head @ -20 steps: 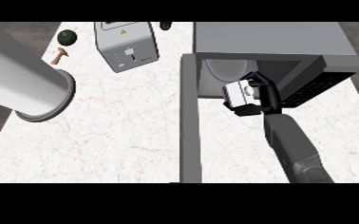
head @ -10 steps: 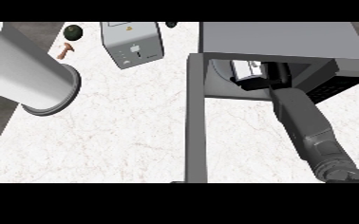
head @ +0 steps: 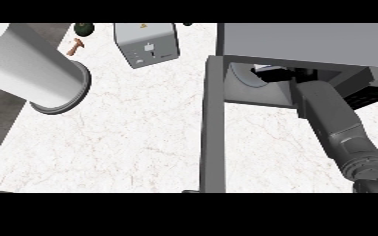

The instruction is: Pick up the milk, place it into the microwave and close the microwave

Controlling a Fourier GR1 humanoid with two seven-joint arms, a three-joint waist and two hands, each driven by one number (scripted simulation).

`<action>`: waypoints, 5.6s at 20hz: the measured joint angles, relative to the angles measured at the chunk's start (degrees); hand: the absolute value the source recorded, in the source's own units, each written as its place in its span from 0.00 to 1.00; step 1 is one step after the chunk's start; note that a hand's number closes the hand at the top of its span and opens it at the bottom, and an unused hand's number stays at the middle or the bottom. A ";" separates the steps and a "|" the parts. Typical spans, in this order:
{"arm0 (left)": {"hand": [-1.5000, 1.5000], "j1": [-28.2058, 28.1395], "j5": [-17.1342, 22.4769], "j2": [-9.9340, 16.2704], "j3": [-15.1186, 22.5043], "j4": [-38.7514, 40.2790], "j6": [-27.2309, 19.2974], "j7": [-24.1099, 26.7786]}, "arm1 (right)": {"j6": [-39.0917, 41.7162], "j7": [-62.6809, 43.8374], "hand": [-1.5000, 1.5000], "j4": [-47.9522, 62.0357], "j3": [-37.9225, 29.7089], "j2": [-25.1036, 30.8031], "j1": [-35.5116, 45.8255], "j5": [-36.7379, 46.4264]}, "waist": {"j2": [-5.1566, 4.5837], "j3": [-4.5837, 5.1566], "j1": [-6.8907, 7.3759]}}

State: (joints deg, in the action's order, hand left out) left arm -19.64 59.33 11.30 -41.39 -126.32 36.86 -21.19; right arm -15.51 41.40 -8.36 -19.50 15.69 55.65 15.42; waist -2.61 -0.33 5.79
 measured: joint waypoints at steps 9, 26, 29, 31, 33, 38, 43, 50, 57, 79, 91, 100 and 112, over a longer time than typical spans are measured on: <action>0.00 2.59 -0.82 1.20 0.89 1.52 0.44 -0.03 | -5.63 -2.11 1.00 1.39 -1.02 1.55 1.28 -0.43 | -0.45 0.16 1.58; 0.00 6.02 -2.61 2.88 2.00 3.28 0.61 -0.25 | -8.60 -1.19 1.00 3.77 -3.36 3.33 2.13 -3.69 | -1.19 0.45 3.55; 0.00 6.56 -3.23 3.16 1.88 3.54 0.55 -0.20 | -8.85 -0.90 1.00 4.32 -3.44 3.73 2.50 -4.06 | -1.41 0.39 3.87; 0.00 6.60 -3.82 3.30 1.65 3.77 0.90 -0.13 | -8.59 -1.23 1.00 4.33 -3.17 4.54 3.01 -3.87 | -1.87 0.20 4.42; 0.00 7.13 -4.46 3.48 1.78 3.72 0.94 -0.11 | -8.55 -1.45 1.00 4.27 -3.02 5.08 3.65 -3.83 | -2.33 0.01 4.61; 0.00 8.02 -5.53 3.81 2.05 4.04 1.18 -0.08 | -10.65 -2.38 0.00 4.77 -2.20 6.02 4.16 -3.22 | -2.99 0.04 5.25; 0.00 8.90 -6.81 4.04 2.32 4.85 1.40 -0.05 | -4.95 -0.42 0.00 3.26 -2.88 5.73 5.11 -4.22 | -2.93 -0.79 4.90; 0.00 10.60 -8.43 4.18 3.76 6.06 2.06 -0.07 | -2.82 -3.82 0.00 4.77 0.24 4.33 6.43 -1.57 | -2.81 -1.44 5.37; 0.00 11.17 -9.33 3.93 4.93 6.95 2.53 -0.28 | -6.17 -6.19 0.00 4.59 0.61 2.11 7.54 -1.69 | -2.48 -2.03 5.58; 0.00 8.70 -15.90 -2.45 10.10 9.12 7.19 0.74 | -10.29 -5.27 0.00 4.28 0.07 -2.69 9.45 -2.99 | -1.53 -1.09 1.43; 0.00 4.69 -21.40 -8.65 18.56 11.03 17.17 2.45 | 10.77 -0.12 0.00 2.45 -2.52 -3.27 4.17 -6.76 | 1.15 0.07 -3.11; 0.00 6.95 -32.64 -10.87 22.94 14.91 20.40 6.80 | 22.23 5.90 0.00 -0.61 -3.66 -8.89 -5.09 -10.35 | 2.68 0.34 -5.95; 1.00 11.69 -48.59 -11.27 32.04 20.49 15.50 16.02 | 22.40 10.00 0.00 -9.04 2.03 -13.02 -24.20 -8.21 | 3.73 0.55 -9.03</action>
State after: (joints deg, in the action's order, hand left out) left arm -7.95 10.74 0.03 -9.35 -105.83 52.37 -5.18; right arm 6.89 51.40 -17.40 -17.47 2.66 31.44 7.20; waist 1.12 0.23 -3.25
